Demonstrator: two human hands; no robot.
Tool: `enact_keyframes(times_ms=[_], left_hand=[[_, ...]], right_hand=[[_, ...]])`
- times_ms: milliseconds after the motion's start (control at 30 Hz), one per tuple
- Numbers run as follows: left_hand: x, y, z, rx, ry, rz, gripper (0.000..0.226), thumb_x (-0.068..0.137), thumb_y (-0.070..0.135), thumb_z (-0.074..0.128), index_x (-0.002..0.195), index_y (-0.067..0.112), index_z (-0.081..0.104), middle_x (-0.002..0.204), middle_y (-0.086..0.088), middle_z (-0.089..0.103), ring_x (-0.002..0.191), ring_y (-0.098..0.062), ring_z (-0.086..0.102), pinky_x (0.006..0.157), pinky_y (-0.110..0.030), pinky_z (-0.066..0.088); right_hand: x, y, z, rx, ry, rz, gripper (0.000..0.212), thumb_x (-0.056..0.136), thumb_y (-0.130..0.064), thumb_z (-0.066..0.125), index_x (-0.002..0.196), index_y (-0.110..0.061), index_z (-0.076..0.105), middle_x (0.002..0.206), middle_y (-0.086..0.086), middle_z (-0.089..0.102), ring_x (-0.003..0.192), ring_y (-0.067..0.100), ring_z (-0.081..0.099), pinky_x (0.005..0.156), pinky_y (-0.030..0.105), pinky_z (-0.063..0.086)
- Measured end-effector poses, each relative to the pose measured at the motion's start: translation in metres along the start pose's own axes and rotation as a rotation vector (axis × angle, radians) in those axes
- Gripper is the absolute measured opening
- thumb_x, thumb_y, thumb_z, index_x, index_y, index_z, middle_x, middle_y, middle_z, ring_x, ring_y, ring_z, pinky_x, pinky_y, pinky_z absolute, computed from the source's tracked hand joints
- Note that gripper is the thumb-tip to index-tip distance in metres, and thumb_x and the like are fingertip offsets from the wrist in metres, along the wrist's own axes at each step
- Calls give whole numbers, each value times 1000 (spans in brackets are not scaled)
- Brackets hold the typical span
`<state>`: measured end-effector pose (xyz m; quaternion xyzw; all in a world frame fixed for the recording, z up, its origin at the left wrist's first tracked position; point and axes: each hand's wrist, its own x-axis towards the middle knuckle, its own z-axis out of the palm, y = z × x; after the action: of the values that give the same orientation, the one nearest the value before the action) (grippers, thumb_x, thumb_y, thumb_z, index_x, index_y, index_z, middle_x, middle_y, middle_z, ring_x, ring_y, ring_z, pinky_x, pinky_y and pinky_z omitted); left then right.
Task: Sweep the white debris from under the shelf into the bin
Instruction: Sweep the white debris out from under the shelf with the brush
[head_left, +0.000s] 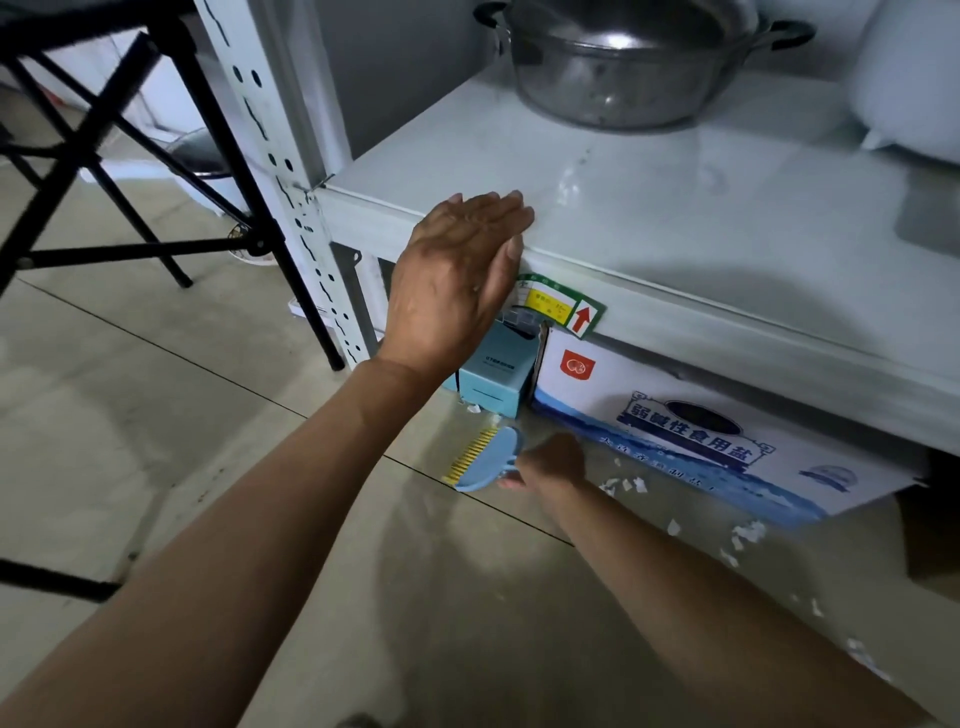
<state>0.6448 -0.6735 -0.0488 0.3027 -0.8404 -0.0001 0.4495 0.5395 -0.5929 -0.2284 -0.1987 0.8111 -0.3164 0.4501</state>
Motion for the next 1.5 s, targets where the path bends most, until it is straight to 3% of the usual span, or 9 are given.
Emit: enact_keyframes(times_ms=[167, 467, 567, 633, 767, 933, 1100, 1267, 1500], left_hand=[[-1, 1, -1, -15, 8, -8, 34, 101, 25, 42, 123, 15, 67, 130, -2, 65, 125, -16, 57, 115, -30, 33], [0, -2, -2, -19, -17, 10, 35, 101, 24, 41, 125, 14, 65, 132, -2, 64, 126, -16, 56, 115, -30, 32], [-1, -3, 0, -20, -12, 22, 35, 102, 24, 41, 125, 14, 65, 132, -2, 64, 126, -16, 56, 115, -30, 34], [-2, -3, 2, -26, 0, 18, 34, 101, 23, 42, 124, 14, 66, 131, -2, 64, 126, -16, 56, 114, -32, 35], [-2, -3, 2, -33, 5, 11, 31, 101, 20, 45, 122, 14, 67, 130, -2, 65, 125, -16, 57, 112, -38, 39], [-1, 0, 0, -28, -12, -2, 32, 101, 21, 44, 123, 14, 66, 130, -2, 65, 126, -16, 57, 113, -36, 38], [-1, 1, -3, -33, -30, -5, 32, 101, 20, 44, 124, 14, 66, 131, -2, 64, 126, -16, 56, 113, -37, 38], [-1, 2, -2, -33, -32, -21, 32, 101, 20, 44, 124, 15, 66, 131, -2, 64, 127, -16, 56, 113, -37, 37], [-2, 2, -1, -45, -24, -15, 32, 101, 20, 44, 124, 15, 66, 130, -3, 65, 127, -17, 56, 113, -39, 37]], right_hand=[[0, 29, -41, 28, 95, 48, 40, 75, -4, 78, 106, 12, 60, 91, 22, 73, 75, 28, 75, 73, 39, 63], [3, -21, 32, 314, -112, 60, 44, 76, -2, 76, 113, 8, 55, 96, 26, 71, 74, 26, 76, 67, 30, 63], [5, -29, 44, 529, -167, 125, 16, 88, 4, 57, 103, 8, 52, 107, 28, 63, 78, 31, 71, 60, 30, 62], [2, -27, 37, 598, -112, 151, 22, 91, 7, 49, 113, 9, 50, 115, 34, 59, 84, 36, 71, 54, 31, 62], [-5, -12, 12, 547, -125, 108, 36, 91, 5, 52, 126, 11, 47, 124, 30, 58, 106, 36, 66, 79, 38, 62], [-15, 30, -28, 373, 69, 186, 31, 83, -1, 69, 105, 13, 51, 94, 24, 68, 62, 21, 72, 63, 27, 62], [-27, 69, -72, 369, 172, 216, 24, 87, 7, 59, 107, 19, 53, 76, 23, 73, 34, 18, 64, 40, 22, 54], [-32, 59, -66, 236, 147, 125, 22, 77, 0, 73, 90, 16, 66, 76, 22, 74, 66, 27, 75, 71, 43, 63], [-11, 4, 8, 386, -34, 125, 39, 80, -4, 74, 111, 13, 57, 96, 27, 72, 56, 21, 74, 50, 21, 59]])
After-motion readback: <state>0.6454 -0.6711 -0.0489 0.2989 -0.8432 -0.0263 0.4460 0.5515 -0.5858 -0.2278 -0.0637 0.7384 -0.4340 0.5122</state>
